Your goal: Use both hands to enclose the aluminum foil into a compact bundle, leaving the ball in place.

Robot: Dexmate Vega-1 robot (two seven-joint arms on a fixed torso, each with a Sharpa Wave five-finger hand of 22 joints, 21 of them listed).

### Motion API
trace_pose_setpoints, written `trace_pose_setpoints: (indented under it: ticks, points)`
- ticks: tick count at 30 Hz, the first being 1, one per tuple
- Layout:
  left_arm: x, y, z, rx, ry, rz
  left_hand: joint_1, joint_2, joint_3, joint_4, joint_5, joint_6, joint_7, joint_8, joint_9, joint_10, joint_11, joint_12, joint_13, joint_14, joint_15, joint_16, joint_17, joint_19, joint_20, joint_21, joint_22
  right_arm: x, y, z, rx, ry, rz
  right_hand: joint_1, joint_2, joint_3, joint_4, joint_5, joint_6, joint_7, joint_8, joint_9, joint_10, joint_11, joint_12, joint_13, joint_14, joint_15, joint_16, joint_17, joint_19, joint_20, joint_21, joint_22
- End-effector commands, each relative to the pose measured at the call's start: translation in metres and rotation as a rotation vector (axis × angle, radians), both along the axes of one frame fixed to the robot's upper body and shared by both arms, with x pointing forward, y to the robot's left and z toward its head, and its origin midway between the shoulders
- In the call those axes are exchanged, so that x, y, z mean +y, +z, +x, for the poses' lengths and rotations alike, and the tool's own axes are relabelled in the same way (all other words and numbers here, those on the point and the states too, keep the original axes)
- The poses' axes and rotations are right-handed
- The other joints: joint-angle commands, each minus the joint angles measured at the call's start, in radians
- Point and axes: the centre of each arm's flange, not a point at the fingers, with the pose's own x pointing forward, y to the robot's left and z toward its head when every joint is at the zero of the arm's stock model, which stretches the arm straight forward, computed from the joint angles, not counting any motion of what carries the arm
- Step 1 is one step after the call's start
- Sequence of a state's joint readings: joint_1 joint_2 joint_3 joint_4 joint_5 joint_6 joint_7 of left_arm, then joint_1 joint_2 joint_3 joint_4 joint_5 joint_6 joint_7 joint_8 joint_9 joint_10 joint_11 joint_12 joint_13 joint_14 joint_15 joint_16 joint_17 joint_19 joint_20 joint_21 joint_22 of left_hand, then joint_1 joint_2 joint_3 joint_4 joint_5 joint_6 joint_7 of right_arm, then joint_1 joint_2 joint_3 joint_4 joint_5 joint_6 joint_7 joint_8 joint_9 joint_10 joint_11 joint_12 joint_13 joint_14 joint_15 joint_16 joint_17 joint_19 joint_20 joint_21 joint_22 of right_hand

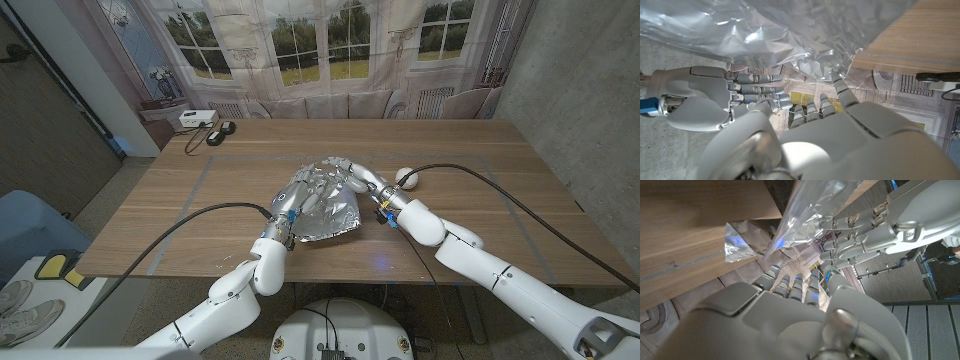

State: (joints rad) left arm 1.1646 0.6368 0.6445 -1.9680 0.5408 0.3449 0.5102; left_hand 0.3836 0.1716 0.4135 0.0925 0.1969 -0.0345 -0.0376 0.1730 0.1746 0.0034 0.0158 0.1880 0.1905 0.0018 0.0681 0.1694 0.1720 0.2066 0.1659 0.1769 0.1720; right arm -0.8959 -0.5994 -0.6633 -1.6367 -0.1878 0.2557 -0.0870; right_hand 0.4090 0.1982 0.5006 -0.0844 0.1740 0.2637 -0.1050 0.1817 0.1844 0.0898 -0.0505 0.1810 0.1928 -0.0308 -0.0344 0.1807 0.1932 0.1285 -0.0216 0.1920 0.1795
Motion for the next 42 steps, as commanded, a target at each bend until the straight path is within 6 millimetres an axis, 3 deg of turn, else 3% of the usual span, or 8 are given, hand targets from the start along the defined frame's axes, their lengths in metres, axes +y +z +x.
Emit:
trace_pose_setpoints:
  ticks: [1,8,14,21,26,34,37,42]
  points:
    - [-0.001,0.001,0.004,0.012,0.015,0.013,-0.002,-0.042,-0.010,-0.012,-0.009,-0.020,-0.003,0.001,0.000,-0.008,-0.006,0.003,-0.001,-0.009,-0.006,0.006,0.002,-0.001,0.001,0.008,0.002,0.005,-0.019,0.019,0.091,-0.037,-0.089,-0.004,-0.019,0.001,0.003,0.005,-0.032,0.006,-0.008,0.000,-0.025,0.005,-0.003,0.004,-0.021,-0.001,0.004,-0.002,-0.010,0.010,0.001,0.001]
    - [-0.005,0.000,0.005,0.030,0.080,0.073,0.024,-0.139,-0.038,-0.086,-0.017,-0.098,-0.027,-0.004,0.002,-0.040,-0.015,0.002,-0.002,-0.020,-0.014,0.006,-0.001,0.018,0.016,0.015,0.000,0.009,-0.020,0.025,0.118,-0.047,-0.137,0.050,-0.035,0.023,-0.051,0.019,-0.112,0.016,-0.011,-0.001,-0.066,0.020,0.001,0.002,-0.036,0.022,0.005,-0.013,-0.019,0.033,0.004,-0.001]
    - [-0.010,0.002,0.005,0.038,0.150,0.148,0.080,-0.198,-0.045,-0.154,-0.010,-0.151,-0.026,0.001,0.004,-0.069,-0.020,0.003,0.000,-0.030,-0.021,0.008,0.000,0.038,0.019,0.018,-0.001,0.011,-0.019,0.026,0.130,-0.068,-0.180,0.069,-0.045,0.029,-0.070,0.024,-0.145,0.017,-0.012,-0.001,-0.081,0.028,0.001,0.001,-0.033,0.032,0.007,-0.015,-0.017,0.044,0.006,-0.002]
    - [-0.014,0.006,0.010,0.073,0.193,0.212,0.143,-0.251,-0.055,-0.214,0.010,-0.207,-0.007,0.005,0.006,-0.119,-0.001,0.000,0.004,-0.042,-0.023,0.009,0.002,0.068,0.027,0.023,0.001,0.012,-0.016,0.025,0.117,-0.090,-0.203,0.083,-0.063,0.029,-0.084,0.026,-0.171,0.022,-0.011,-0.001,-0.102,0.028,-0.001,0.001,-0.036,0.039,0.006,-0.015,-0.020,0.051,0.005,-0.002]
    - [-0.016,0.007,0.015,0.119,0.228,0.259,0.213,-0.285,-0.065,-0.249,0.037,-0.277,0.025,0.001,0.008,-0.173,0.028,-0.001,0.007,-0.060,-0.008,0.008,0.004,0.107,0.006,0.028,0.002,0.011,-0.015,0.025,0.111,-0.098,-0.212,0.089,-0.072,0.028,-0.088,0.025,-0.186,0.022,-0.011,-0.001,-0.112,0.026,-0.001,0.001,-0.039,0.044,0.006,-0.015,-0.022,0.053,0.005,-0.002]
    - [-0.021,0.006,0.020,0.217,0.310,0.361,0.302,-0.326,-0.115,-0.248,0.115,-0.489,0.083,-0.006,0.011,-0.301,0.101,0.002,0.020,-0.138,0.031,0.007,0.008,0.082,-0.006,0.015,0.006,0.010,-0.012,0.025,0.092,-0.115,-0.215,0.093,-0.086,0.023,-0.090,0.023,-0.202,0.023,-0.010,0.000,-0.121,0.024,0.000,0.001,-0.040,0.046,0.006,-0.014,-0.024,0.056,0.005,-0.002]
    - [-0.022,0.005,0.021,0.204,0.334,0.377,0.304,-0.330,-0.126,-0.244,0.127,-0.507,0.079,-0.003,0.011,-0.319,0.104,0.002,0.022,-0.153,0.033,0.006,0.009,0.066,-0.012,0.011,0.007,0.010,-0.011,0.025,0.084,-0.121,-0.219,0.094,-0.088,0.022,-0.090,0.023,-0.204,0.023,-0.009,0.000,-0.122,0.023,0.001,0.001,-0.042,0.048,0.006,-0.014,-0.024,0.057,0.005,-0.002]
    - [-0.024,0.001,0.019,0.105,0.376,0.384,0.288,-0.331,-0.159,-0.226,0.152,-0.471,0.072,0.022,0.012,-0.267,0.081,0.032,0.027,-0.094,0.006,0.031,0.012,0.097,-0.013,0.025,0.008,0.010,-0.009,0.024,0.073,-0.127,-0.223,0.100,-0.093,0.022,-0.092,0.021,-0.211,0.023,-0.008,0.000,-0.126,0.023,0.001,0.001,-0.041,0.049,0.006,-0.014,-0.024,0.059,0.005,-0.002]
